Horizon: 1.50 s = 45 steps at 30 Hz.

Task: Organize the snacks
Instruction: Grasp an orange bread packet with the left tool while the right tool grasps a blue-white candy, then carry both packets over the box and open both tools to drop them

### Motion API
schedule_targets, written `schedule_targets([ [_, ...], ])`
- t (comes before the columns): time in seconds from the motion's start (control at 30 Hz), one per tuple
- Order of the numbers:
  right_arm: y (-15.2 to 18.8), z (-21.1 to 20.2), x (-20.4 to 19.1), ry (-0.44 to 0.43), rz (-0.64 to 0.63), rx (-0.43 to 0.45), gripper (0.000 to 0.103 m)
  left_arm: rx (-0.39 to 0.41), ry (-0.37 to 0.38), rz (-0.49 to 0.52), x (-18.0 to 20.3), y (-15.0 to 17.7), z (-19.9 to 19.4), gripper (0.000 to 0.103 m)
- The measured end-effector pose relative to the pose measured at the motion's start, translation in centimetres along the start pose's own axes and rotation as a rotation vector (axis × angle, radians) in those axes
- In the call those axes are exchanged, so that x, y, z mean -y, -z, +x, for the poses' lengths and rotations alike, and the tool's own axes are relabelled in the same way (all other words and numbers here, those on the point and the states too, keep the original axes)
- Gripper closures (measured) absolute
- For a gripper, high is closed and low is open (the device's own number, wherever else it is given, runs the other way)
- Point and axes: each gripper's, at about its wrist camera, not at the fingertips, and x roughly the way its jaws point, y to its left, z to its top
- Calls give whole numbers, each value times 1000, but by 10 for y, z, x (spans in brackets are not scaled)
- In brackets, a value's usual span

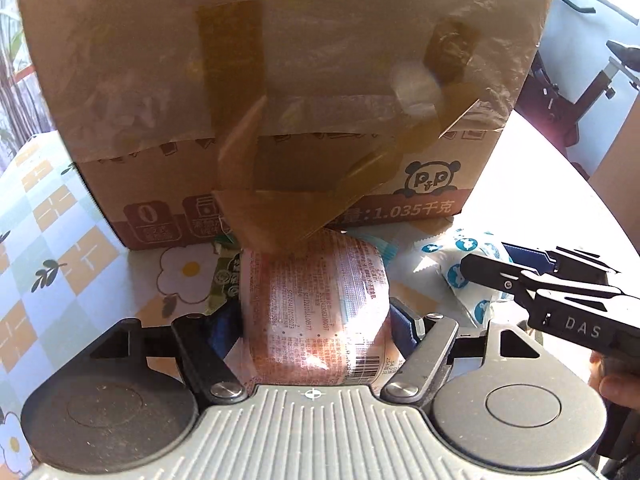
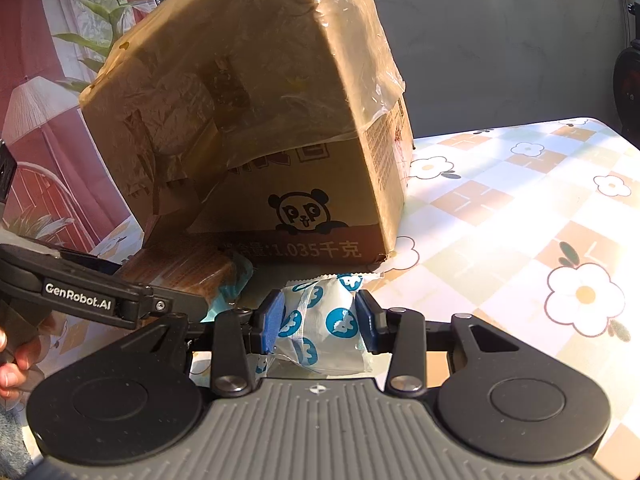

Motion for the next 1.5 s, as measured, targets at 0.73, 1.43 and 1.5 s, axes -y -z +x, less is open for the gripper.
schedule_targets([
  [0.73, 5, 4, -23, 15, -138, -30, 57, 91, -26, -316, -80, 35, -42, 27],
  [1.43, 10, 9, -45, 92, -232, -48, 60, 204, -13, -317, -127, 54, -75, 27],
  [1.5, 10, 4, -47, 114, -222, -52, 60, 218, -11, -309, -129, 55, -80, 27],
])
